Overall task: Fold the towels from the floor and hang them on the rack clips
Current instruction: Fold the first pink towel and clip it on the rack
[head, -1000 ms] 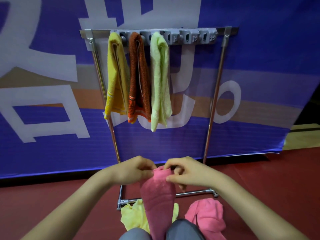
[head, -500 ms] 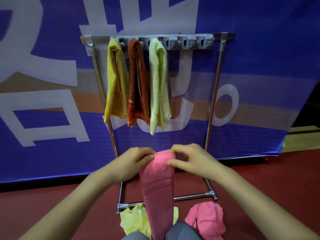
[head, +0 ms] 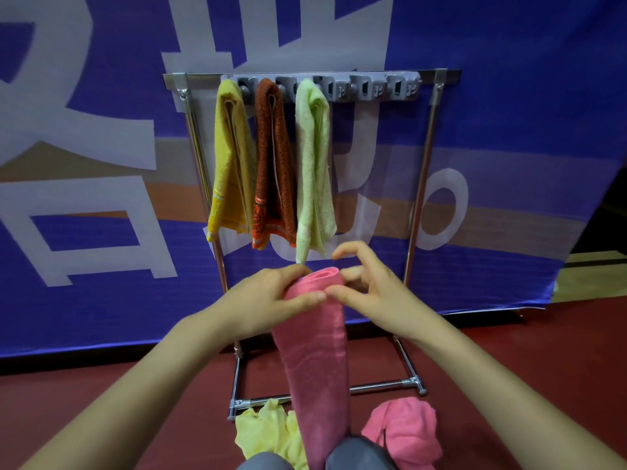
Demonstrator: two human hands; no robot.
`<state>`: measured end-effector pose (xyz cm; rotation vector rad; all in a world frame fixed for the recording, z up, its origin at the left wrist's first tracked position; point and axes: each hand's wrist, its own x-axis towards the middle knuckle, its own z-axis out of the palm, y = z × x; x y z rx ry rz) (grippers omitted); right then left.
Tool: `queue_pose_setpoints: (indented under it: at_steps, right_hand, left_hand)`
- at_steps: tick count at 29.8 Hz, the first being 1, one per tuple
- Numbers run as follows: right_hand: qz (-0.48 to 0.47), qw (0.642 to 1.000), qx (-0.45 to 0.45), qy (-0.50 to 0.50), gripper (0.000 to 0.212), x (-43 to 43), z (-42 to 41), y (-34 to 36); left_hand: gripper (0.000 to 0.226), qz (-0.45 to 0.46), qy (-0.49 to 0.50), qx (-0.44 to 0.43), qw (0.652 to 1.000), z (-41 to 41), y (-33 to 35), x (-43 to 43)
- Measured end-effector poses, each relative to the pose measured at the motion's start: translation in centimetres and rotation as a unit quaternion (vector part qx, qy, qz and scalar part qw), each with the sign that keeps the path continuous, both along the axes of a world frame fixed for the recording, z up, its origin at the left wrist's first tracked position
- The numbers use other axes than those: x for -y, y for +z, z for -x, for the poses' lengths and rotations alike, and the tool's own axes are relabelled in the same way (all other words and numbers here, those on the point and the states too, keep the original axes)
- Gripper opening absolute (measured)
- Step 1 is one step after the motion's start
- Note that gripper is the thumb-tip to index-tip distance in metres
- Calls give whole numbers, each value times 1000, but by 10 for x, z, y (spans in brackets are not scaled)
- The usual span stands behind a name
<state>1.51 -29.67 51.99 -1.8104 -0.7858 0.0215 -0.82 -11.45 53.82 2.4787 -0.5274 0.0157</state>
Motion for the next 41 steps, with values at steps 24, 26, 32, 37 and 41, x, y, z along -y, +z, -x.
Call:
queue_pose_setpoints:
  at_steps: [24,26,32,37,41]
  right_hand:
    - [70,956,-284,-13,13,-21,-18,-172]
    - [71,955,-289,-2,18,-22,-15,-169]
    - [-7,955,-295,15,26,-14,-11,-147]
    - [-43,955,-287,59,11,-5,-11,-105]
    - [-67,951,-287,97,16,-7,-11,-69]
  left_hand:
    - [24,116,121,141,976,-7,61,-42]
    - [19,98,146,156,972,-10,55,-51]
    - [32,-35,228,131,964,-18,11,-77]
    - [20,-103,203,-9,974,-15,-40,-69]
    - [22,114,57,-140,982,-6,-46,-31]
